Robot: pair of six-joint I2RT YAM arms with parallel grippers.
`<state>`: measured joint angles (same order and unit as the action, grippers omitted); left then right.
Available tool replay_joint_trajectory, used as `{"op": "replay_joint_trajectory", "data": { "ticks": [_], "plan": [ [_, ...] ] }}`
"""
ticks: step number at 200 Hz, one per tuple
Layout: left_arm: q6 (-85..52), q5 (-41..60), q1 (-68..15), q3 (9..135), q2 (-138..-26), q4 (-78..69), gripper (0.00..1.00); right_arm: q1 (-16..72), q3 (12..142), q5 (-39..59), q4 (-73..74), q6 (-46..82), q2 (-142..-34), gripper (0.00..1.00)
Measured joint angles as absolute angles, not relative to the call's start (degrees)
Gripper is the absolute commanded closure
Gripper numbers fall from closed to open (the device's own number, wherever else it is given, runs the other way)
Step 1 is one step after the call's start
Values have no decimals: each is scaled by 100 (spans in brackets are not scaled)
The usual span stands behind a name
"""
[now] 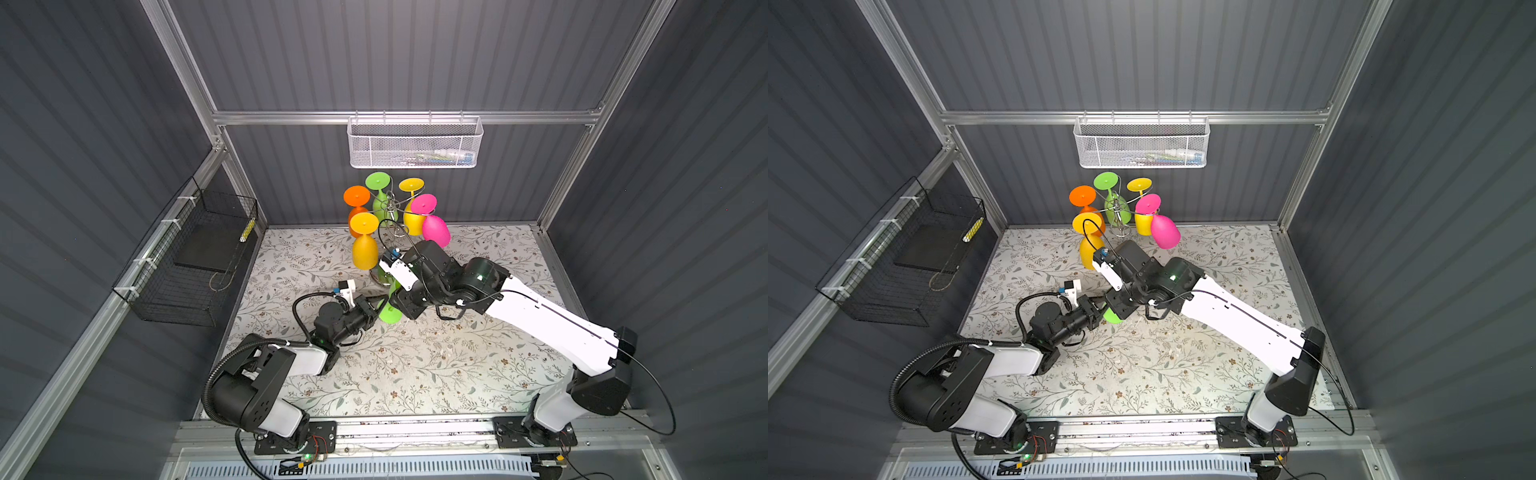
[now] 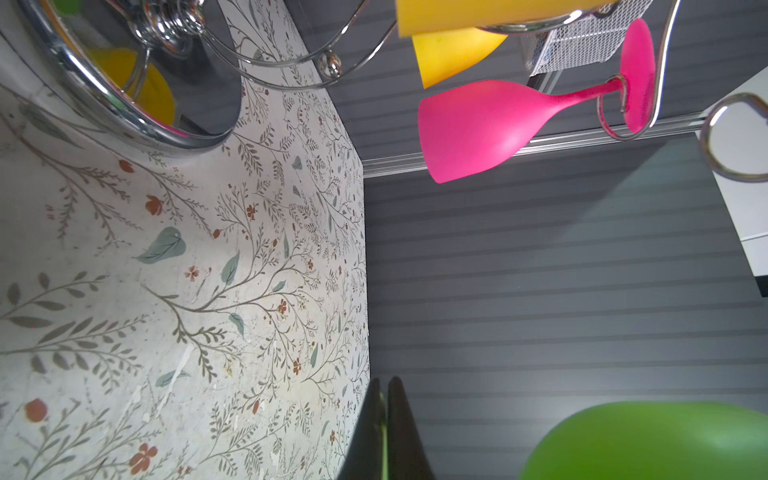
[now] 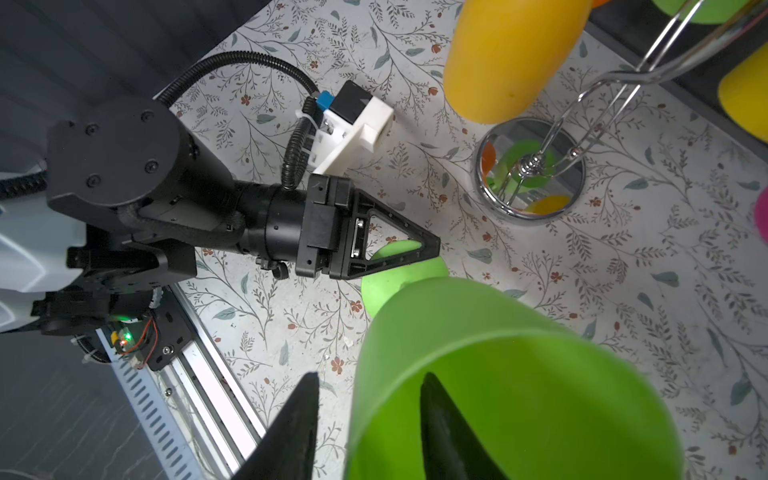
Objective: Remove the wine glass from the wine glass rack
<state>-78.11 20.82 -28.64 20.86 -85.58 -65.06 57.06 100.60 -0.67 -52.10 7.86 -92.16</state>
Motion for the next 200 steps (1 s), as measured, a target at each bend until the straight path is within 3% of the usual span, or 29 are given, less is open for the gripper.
{"op": "replay_joint_trajectory", "data": {
  "ticks": [34,88,108,120,137,158,184,200],
  "plan": [
    [-7747,2040,-2838,2095,-8556,-6342,100,5758,10184,-32,-5221,751,-9218,74],
    [-7666,1815,-2805,1979,-8333,-6265,100,5745,10307,-3,-5321,788,-9308,100],
    [-7590,1752,-2799,1951,-8200,-6139,100,5747,10383,14,-5343,810,-9360,100],
    [-7520,1706,-2790,1938,-8049,-5992,83,5747,10422,23,-5356,814,-9371,100],
    [-7395,1603,-2790,1938,-7811,-5704,52,5763,10457,-3,-5408,814,-9371,100],
    [-7183,1452,-2790,1953,-7347,-5131,25,5771,10457,-67,-5542,814,-9371,100],
    [-6777,1253,-2790,2139,-6687,-4005,3,5647,10344,-191,-5594,816,-9308,100],
    [-6528,1170,-2790,2432,-6386,-3208,0,5428,10219,-246,-5647,819,-9212,100]
  ]
}}
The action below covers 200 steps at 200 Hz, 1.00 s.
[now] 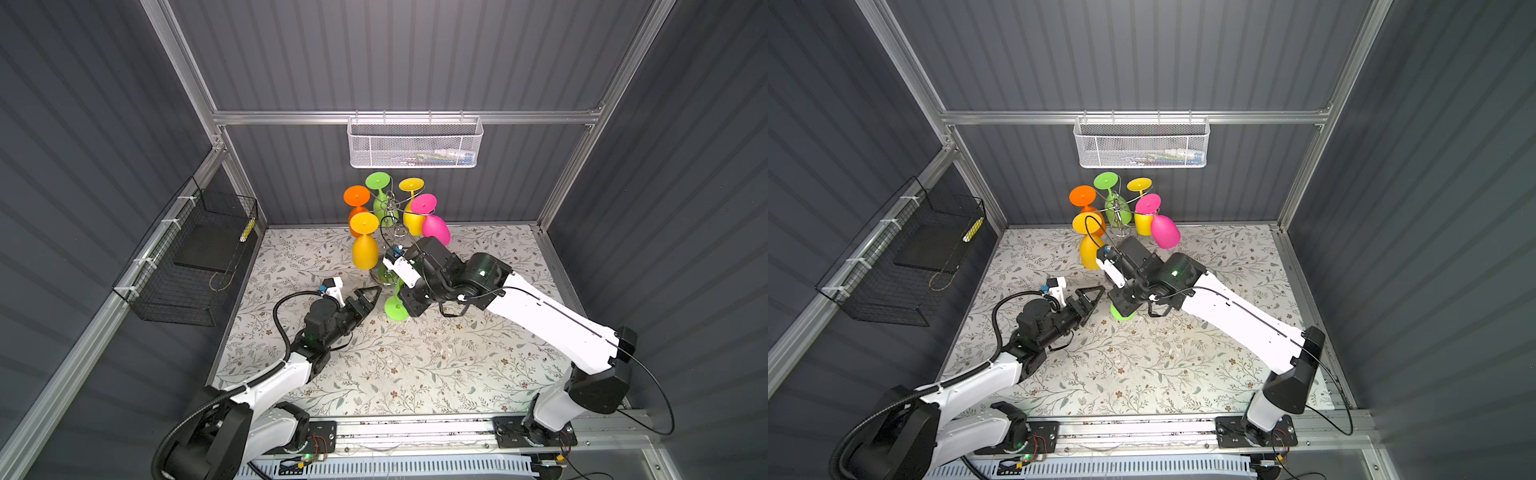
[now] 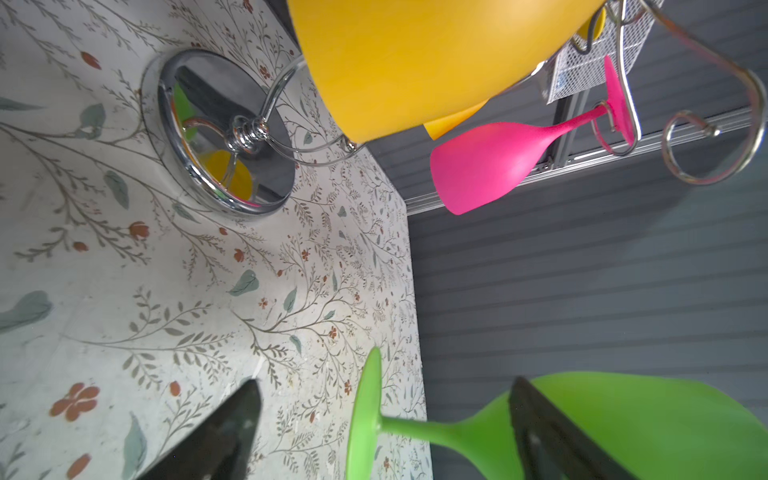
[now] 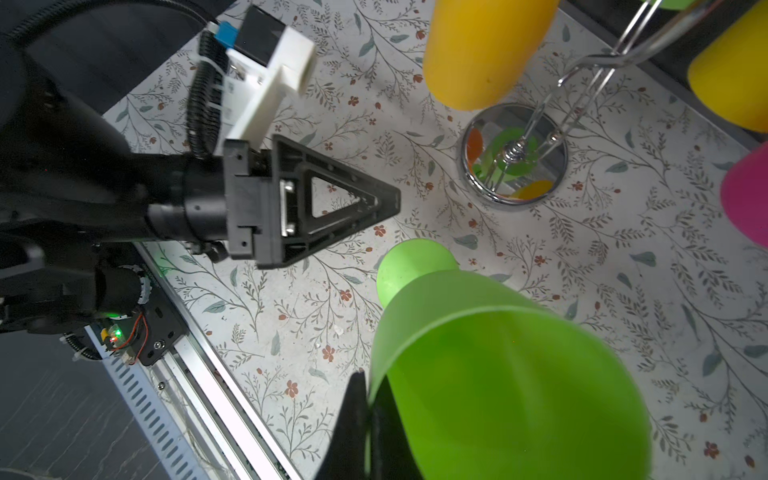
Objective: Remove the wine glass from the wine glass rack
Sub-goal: 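Carry the glass to the far corner with the right gripper while the left withdraws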
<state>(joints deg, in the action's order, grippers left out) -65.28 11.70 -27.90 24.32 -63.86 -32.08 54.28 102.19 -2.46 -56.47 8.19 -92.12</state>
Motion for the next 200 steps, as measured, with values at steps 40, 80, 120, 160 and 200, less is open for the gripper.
{"op": "replay_joint_trajectory", "data": {
  "ticks": [40,80,120,160,200],
  "plan": [
    [-5780,945,-2770,3089,-5907,-1422,0,4598,9852,-432,-5728,895,-8788,100],
    [-4956,607,-2764,3750,-5634,180,0,3697,9618,-473,-5717,996,-8401,100],
    [-4130,392,-2764,4453,-5437,1253,0,2716,9636,-401,-5662,1055,-8462,100],
    [-3356,119,-2764,5531,-5417,2202,0,1865,10119,-165,-5640,1050,-9174,100],
    [-2624,-54,-2764,6420,-5712,2783,0,1535,11419,-121,-5749,843,-10418,100]
  ]
}}
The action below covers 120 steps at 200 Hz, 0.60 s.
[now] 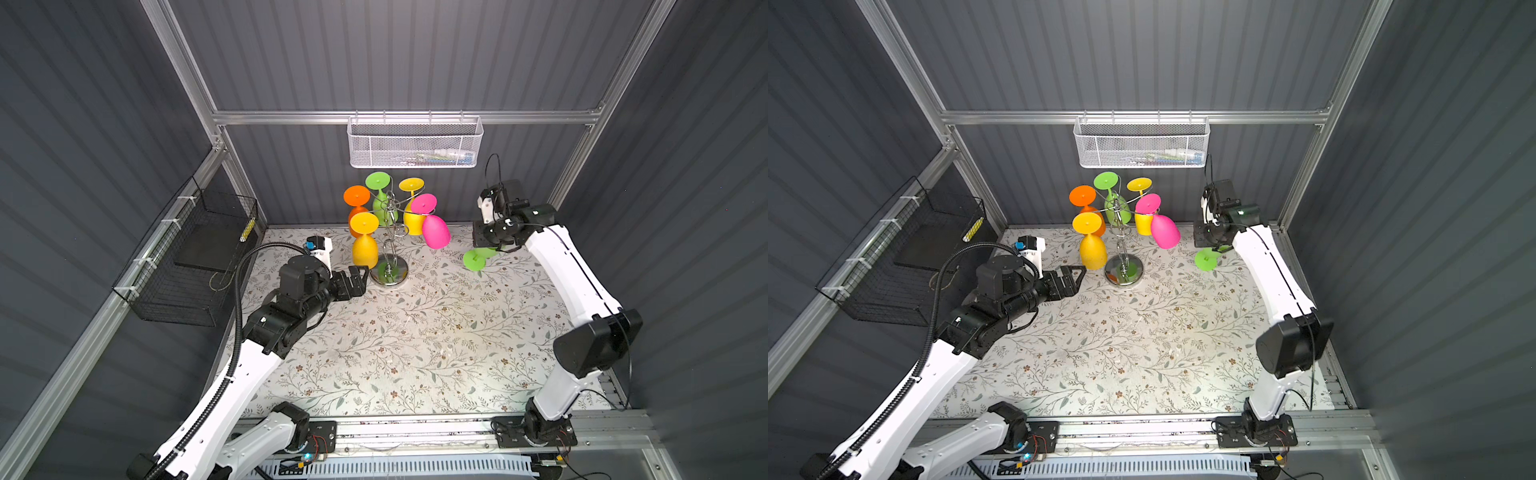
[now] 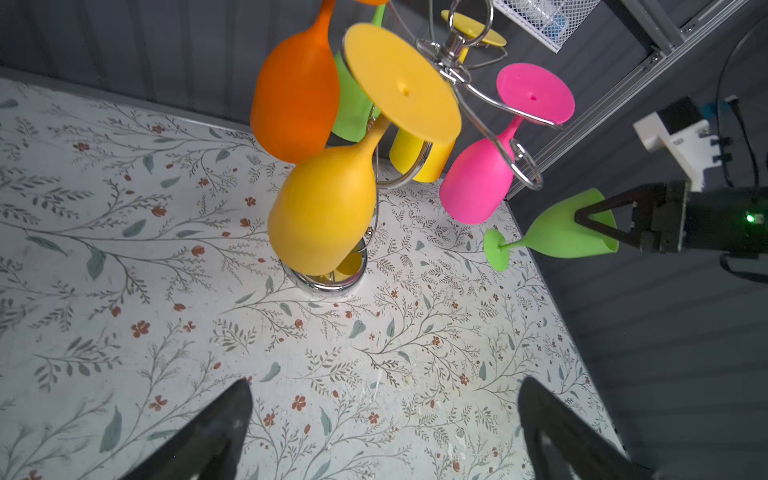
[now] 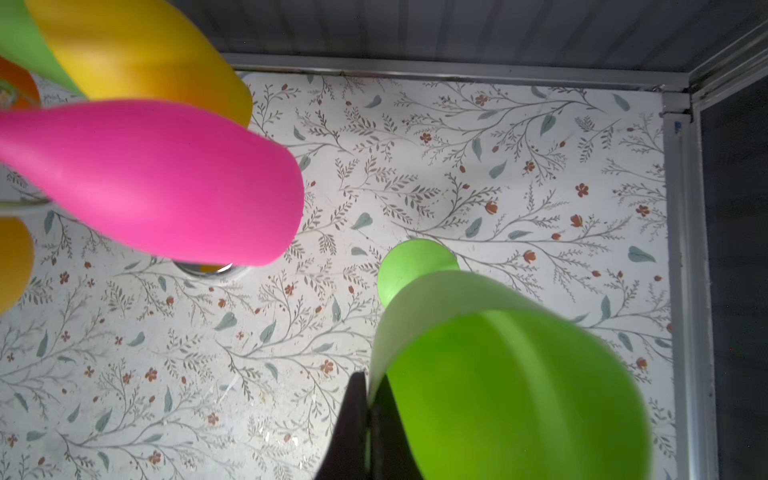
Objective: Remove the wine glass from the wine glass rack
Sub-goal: 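Carry the glass to the far corner with the right gripper while the left withdraws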
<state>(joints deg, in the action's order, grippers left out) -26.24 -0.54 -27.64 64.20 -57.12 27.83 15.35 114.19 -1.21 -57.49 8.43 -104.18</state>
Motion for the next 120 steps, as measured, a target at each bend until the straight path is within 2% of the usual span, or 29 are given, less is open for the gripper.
{"op": "replay_joint_trajectory", "data": {
  "ticks": [59,120],
  "plan": [
    [-1406,-746,-2764,7247,-6624,3446,0,1334,12274,-115,-5658,648,-11526,100],
    [-687,-1223,-2764,7244,-6565,3476,0,1306,12742,5,-5459,548,-12285,100]
  ]
}}
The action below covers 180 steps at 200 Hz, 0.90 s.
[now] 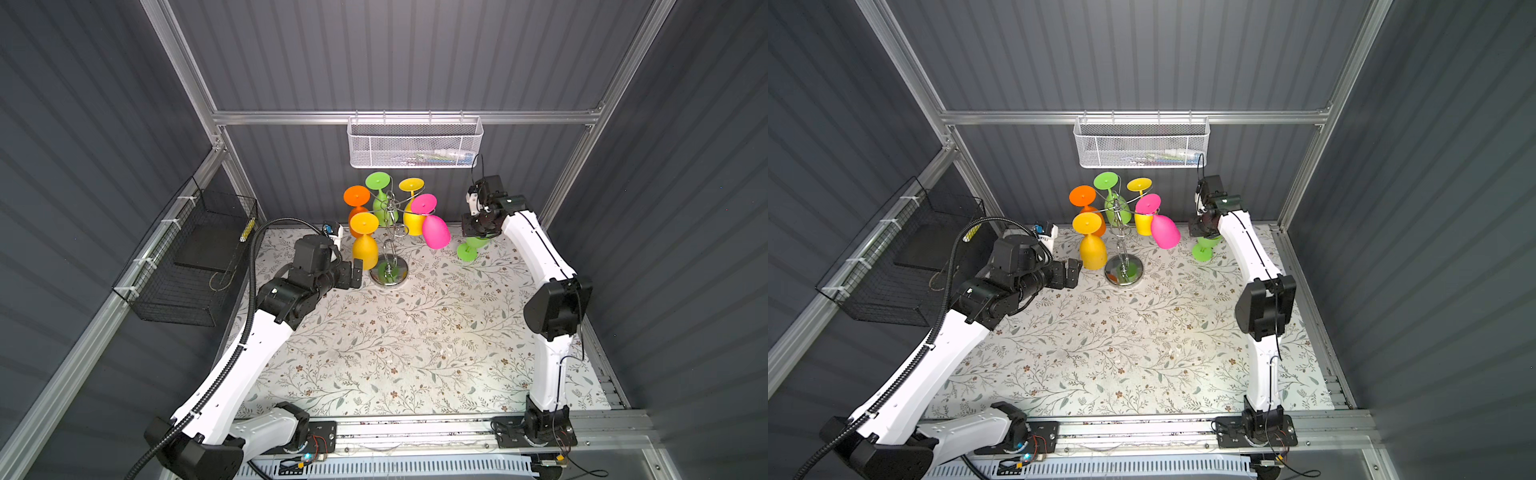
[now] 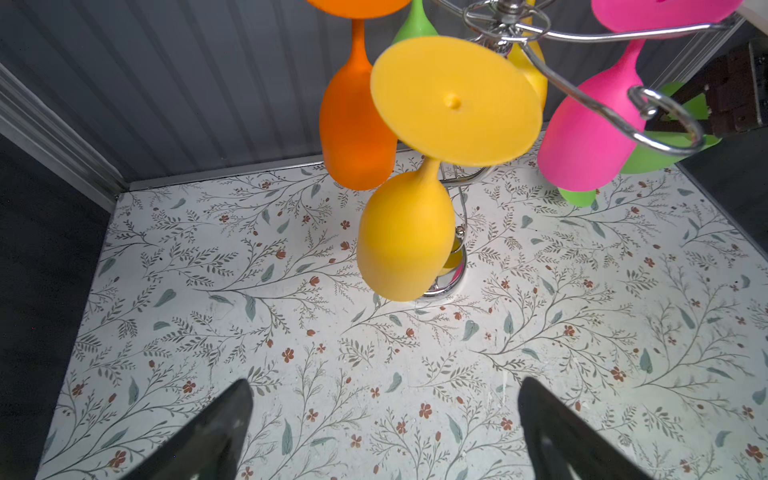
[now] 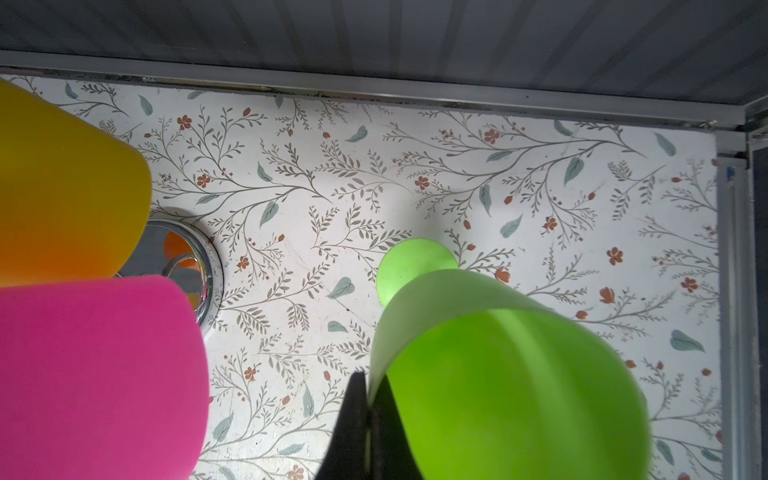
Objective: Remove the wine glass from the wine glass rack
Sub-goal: 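Carry the glass to the far corner with the right gripper while the left withdraws, then lower the lime green glass upright onto the table and open the right gripper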
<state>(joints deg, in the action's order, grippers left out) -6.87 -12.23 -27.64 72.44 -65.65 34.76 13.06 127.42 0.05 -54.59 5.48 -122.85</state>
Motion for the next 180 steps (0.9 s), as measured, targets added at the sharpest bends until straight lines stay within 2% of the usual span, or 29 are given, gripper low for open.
{"op": "replay_joint_trajectory", "data": {
  "ticks": [67,180],
  "plan": [
    [-266,-1444,-2764,6233,-5721,2871,0,1306,13037,40,-5371,436,-12748,100],
    [-141,-1715,-2764,5996,-5736,2563,0,1306,13771,54,-5277,290,-13445,98]
  ]
}}
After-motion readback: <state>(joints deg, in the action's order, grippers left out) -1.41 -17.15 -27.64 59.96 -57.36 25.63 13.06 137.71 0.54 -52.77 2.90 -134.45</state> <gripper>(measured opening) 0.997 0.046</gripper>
